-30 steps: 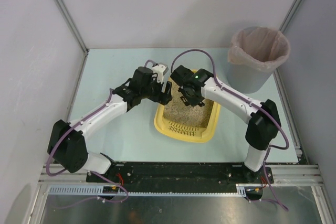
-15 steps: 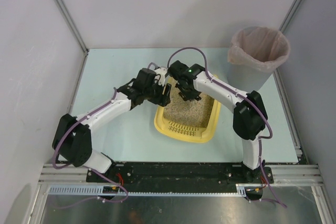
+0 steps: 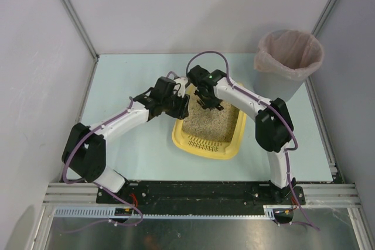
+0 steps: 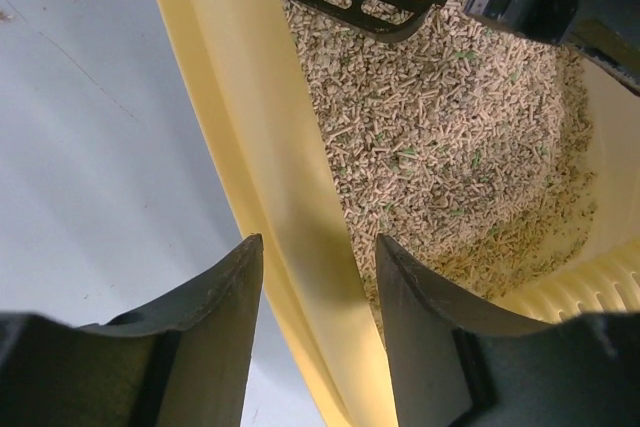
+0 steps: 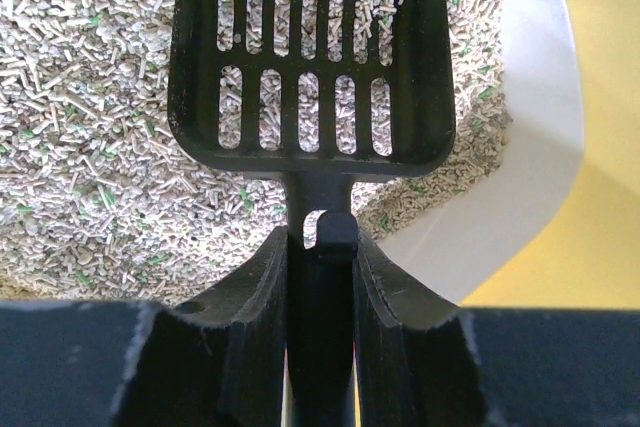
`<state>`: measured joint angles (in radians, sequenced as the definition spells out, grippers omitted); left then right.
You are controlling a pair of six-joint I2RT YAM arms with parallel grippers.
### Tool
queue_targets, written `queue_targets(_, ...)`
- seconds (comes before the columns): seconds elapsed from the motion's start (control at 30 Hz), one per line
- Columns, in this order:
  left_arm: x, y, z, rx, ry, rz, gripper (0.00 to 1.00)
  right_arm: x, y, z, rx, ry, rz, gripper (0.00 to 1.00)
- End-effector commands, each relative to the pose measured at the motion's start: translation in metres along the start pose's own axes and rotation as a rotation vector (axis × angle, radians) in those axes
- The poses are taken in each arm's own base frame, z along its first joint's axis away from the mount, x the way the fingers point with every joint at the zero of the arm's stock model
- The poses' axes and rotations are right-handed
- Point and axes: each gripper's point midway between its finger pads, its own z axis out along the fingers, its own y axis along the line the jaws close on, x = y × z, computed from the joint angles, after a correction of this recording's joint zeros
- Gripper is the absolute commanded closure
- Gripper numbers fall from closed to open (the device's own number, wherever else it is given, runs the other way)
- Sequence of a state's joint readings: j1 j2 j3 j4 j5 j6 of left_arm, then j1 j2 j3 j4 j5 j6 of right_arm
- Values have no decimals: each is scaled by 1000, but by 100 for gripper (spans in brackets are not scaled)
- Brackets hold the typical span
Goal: Clean the litter box
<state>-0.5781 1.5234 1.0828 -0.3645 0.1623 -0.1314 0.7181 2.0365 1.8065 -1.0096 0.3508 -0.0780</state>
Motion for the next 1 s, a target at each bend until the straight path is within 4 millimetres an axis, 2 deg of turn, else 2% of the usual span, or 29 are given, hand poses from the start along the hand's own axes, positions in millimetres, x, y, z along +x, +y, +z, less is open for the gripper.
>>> queue_targets(0.0, -24, -11, -3, 48, -59, 22, 48, -28, -2, 15, 15, -99, 81, 100)
queue_targets(0.13, -23, -12, -2, 55, -55, 23, 57, -32, -2, 19, 24, -133, 114, 100)
queue_targets(0.23, -22, -13, 0, 62, -49, 22, 59, -37, -3, 20, 37, -163, 131, 100)
queue_targets(0.4, -20, -12, 1, 64, -42, 20, 59, -45, -8, 22, 80, -220, 172, 100)
queue_targets(0.67, -18, -14, 3, 74, -33, 16, 61, -56, -10, 15, 77, -327, 280, 100)
queue_targets(0.97, -17, -15, 4, 81, -29, 15, 62, -68, -18, 14, 106, -379, 372, 100)
